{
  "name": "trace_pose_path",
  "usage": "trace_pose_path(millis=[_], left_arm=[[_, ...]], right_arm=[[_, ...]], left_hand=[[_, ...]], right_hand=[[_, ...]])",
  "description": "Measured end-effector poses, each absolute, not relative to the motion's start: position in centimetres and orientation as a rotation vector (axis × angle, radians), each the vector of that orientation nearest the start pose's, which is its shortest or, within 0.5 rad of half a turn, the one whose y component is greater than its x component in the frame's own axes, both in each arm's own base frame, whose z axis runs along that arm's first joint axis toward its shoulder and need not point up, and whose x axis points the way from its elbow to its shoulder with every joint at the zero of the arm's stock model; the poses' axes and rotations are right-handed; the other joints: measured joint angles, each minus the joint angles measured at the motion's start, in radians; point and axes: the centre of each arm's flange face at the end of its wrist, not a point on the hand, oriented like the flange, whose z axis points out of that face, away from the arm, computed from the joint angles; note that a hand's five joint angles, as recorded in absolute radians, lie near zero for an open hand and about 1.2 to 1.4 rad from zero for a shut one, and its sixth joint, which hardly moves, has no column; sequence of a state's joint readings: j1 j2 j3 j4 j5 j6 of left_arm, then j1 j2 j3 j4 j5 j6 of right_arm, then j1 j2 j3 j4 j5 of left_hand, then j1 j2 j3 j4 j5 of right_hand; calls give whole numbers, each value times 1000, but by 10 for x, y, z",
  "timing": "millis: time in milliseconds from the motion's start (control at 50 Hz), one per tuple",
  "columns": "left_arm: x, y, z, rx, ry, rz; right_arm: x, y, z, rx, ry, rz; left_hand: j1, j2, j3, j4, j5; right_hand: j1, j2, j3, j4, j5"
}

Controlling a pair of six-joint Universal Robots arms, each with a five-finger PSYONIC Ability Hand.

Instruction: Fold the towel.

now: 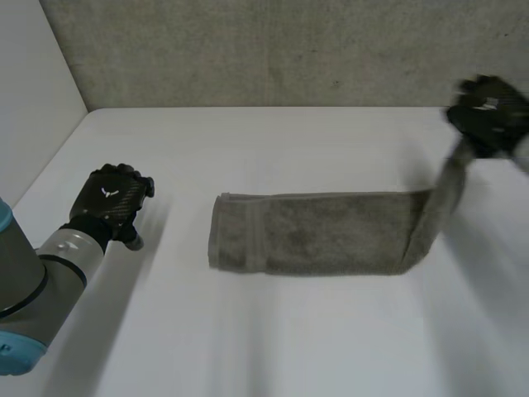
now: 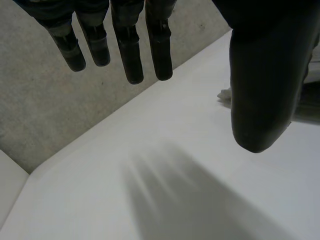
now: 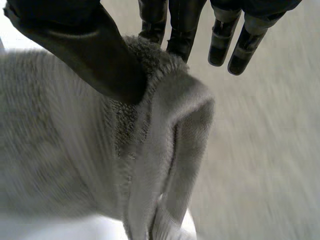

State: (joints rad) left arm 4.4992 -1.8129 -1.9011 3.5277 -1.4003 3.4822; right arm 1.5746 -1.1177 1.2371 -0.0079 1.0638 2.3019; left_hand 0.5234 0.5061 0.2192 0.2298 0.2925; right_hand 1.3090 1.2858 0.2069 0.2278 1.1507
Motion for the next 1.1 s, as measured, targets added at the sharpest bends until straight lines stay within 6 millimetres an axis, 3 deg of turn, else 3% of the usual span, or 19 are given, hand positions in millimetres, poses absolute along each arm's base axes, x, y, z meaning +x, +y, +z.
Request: trace_pose_path(millis=[100, 120, 200, 260, 320, 400, 480, 560, 660, 760, 860, 980, 1100], left_arm=[[-211, -274, 176, 830, 2302, -2061], [-211, -274, 176, 829, 2303, -2062], [-213, -273, 176, 817, 2316, -2072], [-213, -272, 176, 812, 2325, -2076], [-215, -270, 176, 813, 2335, -2081], [-220, -268, 177, 825, 2339, -2096], [-229, -266, 182, 841, 2335, -2139], [-242, -265, 192, 852, 2331, -2209], [-267, -263, 209, 854, 2349, -2346], [-293, -259, 216, 865, 2410, -2443], [-317, -254, 211, 895, 2485, -2480], [-333, -250, 187, 946, 2572, -2416], [-335, -251, 165, 959, 2625, -2332]], right_arm=[[278, -338, 253, -1626, 1709, -2168], [286, -333, 252, -1637, 1689, -2157], [357, -286, 229, -1722, 1529, -2056], [391, -259, 207, -1771, 1466, -1987], [423, -231, 176, -1830, 1428, -1909], [437, -218, 152, -1865, 1456, -1876], [434, -220, 155, -1830, 1530, -1888], [416, -229, 183, -1691, 1625, -1902], [372, -248, 229, -1362, 1782, -1881], [328, -256, 242, -1134, 1883, -1790], [287, -263, 228, -1040, 1989, -1707], [243, -272, 188, -1024, 2123, -1671], [222, -278, 156, -1067, 2181, -1695]], left_hand=[[0, -1, 0, 0, -2], [0, -2, 0, 0, -2], [0, -4, 0, 0, -3], [0, -4, 0, 0, -3], [0, -4, 0, 0, -3], [-2, -5, 0, 0, -7], [-2, -7, 0, 0, -7], [-2, -8, 0, 0, -7], [-2, -8, 0, 0, -8], [-2, -8, 0, 0, -8], [-2, -8, 0, 0, -8], [-2, -8, 0, 0, -8], [-2, -8, 0, 0, -7]], right_hand=[[0, 0, 0, 0, 0], [0, 0, 0, 0, 0], [0, 0, 0, 0, 0], [-42, -34, 0, 0, -43], [-304, -292, 0, 0, -307], [-671, -626, 0, 0, -705], [-975, -932, 0, 0, -1068], [-1054, -1033, 0, 0, -1088], [-1059, -1033, 0, 0, -1088], [-1059, -1033, 0, 0, -1088], [-1063, -1033, 0, 0, -1088], [-1060, -1033, 0, 0, -1085], [-1004, -988, 0, 0, -1017]])
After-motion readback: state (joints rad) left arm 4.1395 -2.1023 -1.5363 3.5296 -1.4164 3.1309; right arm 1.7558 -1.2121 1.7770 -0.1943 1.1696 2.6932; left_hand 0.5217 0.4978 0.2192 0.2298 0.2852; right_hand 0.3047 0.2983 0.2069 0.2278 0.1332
